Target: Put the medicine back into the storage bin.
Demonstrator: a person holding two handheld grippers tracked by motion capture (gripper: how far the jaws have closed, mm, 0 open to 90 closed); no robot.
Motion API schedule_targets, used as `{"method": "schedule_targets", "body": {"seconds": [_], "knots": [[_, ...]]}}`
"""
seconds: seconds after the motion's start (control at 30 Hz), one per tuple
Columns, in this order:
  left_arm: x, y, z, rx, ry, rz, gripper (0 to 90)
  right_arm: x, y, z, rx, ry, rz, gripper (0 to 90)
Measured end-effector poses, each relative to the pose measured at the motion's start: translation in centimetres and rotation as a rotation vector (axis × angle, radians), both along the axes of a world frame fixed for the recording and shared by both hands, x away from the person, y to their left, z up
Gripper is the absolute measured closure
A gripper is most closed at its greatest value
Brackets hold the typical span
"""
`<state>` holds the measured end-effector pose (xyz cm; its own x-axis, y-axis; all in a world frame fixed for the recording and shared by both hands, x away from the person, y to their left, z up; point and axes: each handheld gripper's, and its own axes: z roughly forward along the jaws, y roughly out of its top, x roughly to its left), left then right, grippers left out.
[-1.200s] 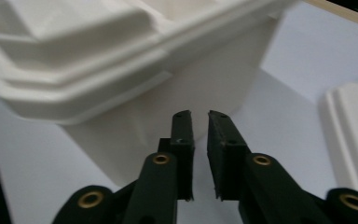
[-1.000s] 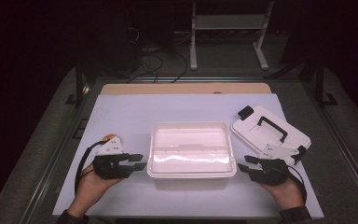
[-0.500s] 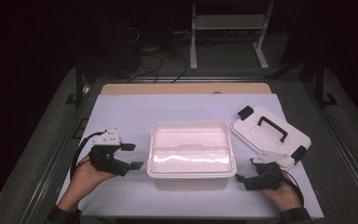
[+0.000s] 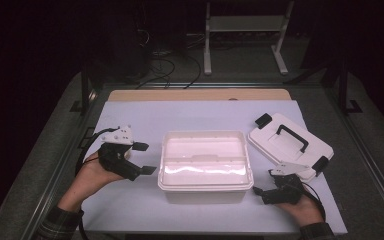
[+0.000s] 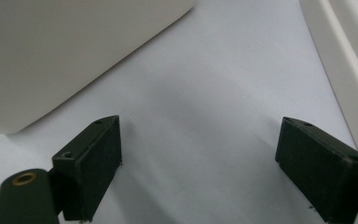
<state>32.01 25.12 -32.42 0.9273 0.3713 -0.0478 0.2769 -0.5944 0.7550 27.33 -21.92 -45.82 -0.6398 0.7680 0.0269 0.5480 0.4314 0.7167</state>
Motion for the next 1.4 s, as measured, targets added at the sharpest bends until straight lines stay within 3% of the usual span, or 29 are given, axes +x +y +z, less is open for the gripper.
{"method": "schedule_targets", "body": {"seconds": [0.33, 0.5, 0.8, 1.0, 1.13, 1.4], "knots": [[1.7, -2.7, 2.3, 0.056, 0.005, -0.092, 17.9, 0.0, 0.0, 0.0, 0.002, 0.000, 0.001, 13.5], [2.5, -4.1, 2.9, 0.081, 0.022, -0.122, 17.9, 0.0, 0.0, 0.0, 0.002, 0.000, 0.000, 13.5], [3.4, -6.8, 3.5, 0.106, 0.015, -0.175, 18.6, 0.0, 0.0, 0.0, 0.005, 0.001, -0.002, 13.5], [3.8, -8.2, 3.7, 0.114, 0.006, -0.207, 25.0, 0.0, 0.0, 0.0, 0.005, 0.001, -0.002, 13.5], [3.9, -9.5, 3.9, 0.109, -0.022, -0.242, 30.3, 0.0, 0.0, 0.0, 0.005, 0.001, -0.001, 13.5], [4.1, -11.6, 3.8, 0.149, -0.007, -0.301, 47.7, 0.0, 0.0, 0.0, 0.005, 0.001, -0.001, 13.5]]}}
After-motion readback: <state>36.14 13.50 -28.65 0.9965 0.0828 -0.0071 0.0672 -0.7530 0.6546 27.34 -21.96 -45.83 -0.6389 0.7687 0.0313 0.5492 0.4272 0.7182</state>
